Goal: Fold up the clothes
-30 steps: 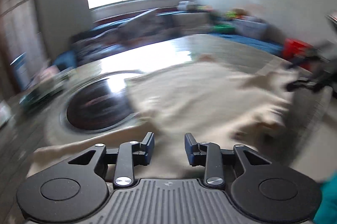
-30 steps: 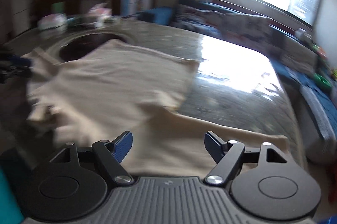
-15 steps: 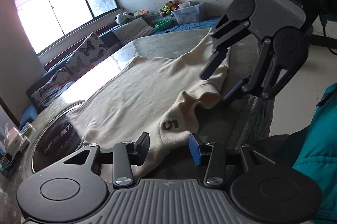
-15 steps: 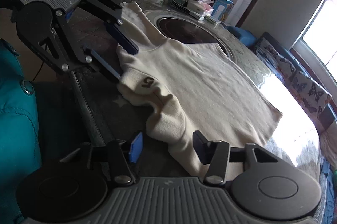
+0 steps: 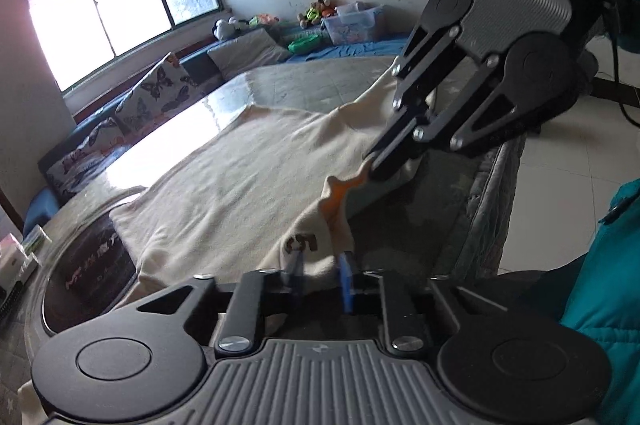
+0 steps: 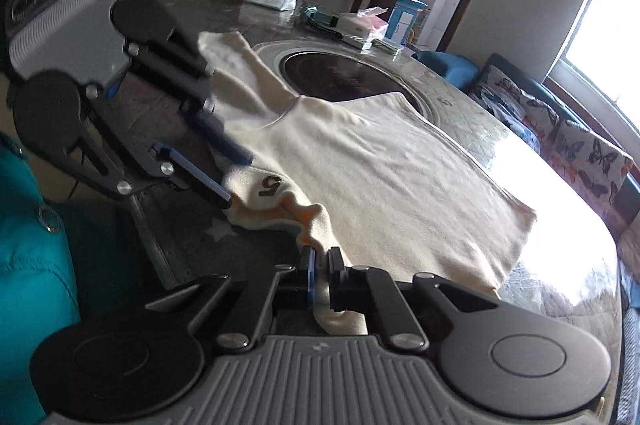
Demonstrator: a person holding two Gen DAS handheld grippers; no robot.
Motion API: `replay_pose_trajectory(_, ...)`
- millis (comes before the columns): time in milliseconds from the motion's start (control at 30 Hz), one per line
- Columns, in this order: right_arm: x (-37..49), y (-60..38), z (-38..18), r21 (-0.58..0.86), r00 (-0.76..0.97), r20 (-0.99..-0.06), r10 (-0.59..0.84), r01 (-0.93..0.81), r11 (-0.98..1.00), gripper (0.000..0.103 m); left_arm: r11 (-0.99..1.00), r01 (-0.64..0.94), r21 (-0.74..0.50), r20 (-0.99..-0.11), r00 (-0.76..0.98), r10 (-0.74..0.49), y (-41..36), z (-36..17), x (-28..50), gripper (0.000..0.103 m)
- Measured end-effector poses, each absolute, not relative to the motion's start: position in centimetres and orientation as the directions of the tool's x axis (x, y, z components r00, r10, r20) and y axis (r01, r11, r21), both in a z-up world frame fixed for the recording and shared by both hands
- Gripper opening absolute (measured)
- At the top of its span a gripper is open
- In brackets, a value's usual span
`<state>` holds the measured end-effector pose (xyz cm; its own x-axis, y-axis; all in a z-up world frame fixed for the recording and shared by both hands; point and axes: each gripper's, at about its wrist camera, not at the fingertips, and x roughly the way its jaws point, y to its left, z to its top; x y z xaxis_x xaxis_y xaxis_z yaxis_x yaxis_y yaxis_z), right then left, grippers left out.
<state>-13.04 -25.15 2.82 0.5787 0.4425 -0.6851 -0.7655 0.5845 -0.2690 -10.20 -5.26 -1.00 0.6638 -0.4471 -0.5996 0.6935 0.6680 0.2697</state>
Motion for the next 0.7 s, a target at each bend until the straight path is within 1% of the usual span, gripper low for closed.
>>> replay_pose_trajectory(67,-12.8,-25.4,3.2,-0.246,0.573,-0.684,0.452,-0.764,0.596,0.005,0.676,0.694,0.248,-0.599,0.658,-0.456,-4.9,-0.5,-10.2,0.005)
replay_pose_trajectory(233,-13.0,-26.2,4.6,-0.21,0.549,-0.689,0.473,-0.776,0.595,0.005,0.674,0.718,0.172,-0.592,0.622,-0.512,-3.5,1.8,-10.4,0.004)
replay_pose_trajectory(300,-13.5,-26.3,4.6,-0.216,0.53,-0.705,0.471,-0.793,0.569,0.004,0.653,0.739,0.164,-0.607,0.598,-0.523,-3.4,1.9,-10.5,0.004)
replay_pose_trajectory(367,-13.7,-26.2,3.9,-0.201,0.482,-0.746,0.459,-0.821,0.535,0.005,0.63,0.76,0.16,-0.63,0.57,-0.528,-3.4,1.5,-10.6,0.004)
replay_pose_trajectory(467,-13.6,-26.5,3.9,-0.145,0.436,-0.76,0.482,-0.836,0.529,0.007,0.606,0.785,0.13,-0.653,0.528,-0.543,-3.2,1.3,-10.2,0.005)
replay_pose_trajectory(533,-13.2,-27.0,4.8,-0.106,0.434,-0.738,0.516,-0.831,0.547,0.011,0.605,0.789,0.104,-0.64,0.519,-0.567,-2.6,2.0,-9.6,0.007)
replay_pose_trajectory(633,-12.1,-27.5,5.7,-0.083,0.466,-0.7,0.541,-0.805,0.587,0.011,0.648,0.757,0.086,-0.607,0.556,-0.568,-2.2,3.3,-7.9,0.008)
replay_pose_trajectory(700,-11.2,-27.3,5.4,-0.083,0.483,-0.695,0.532,-0.789,0.609,0.011,0.687,0.722,0.086,-0.594,0.59,-0.546,-2.4,3.5,-6.4,0.008)
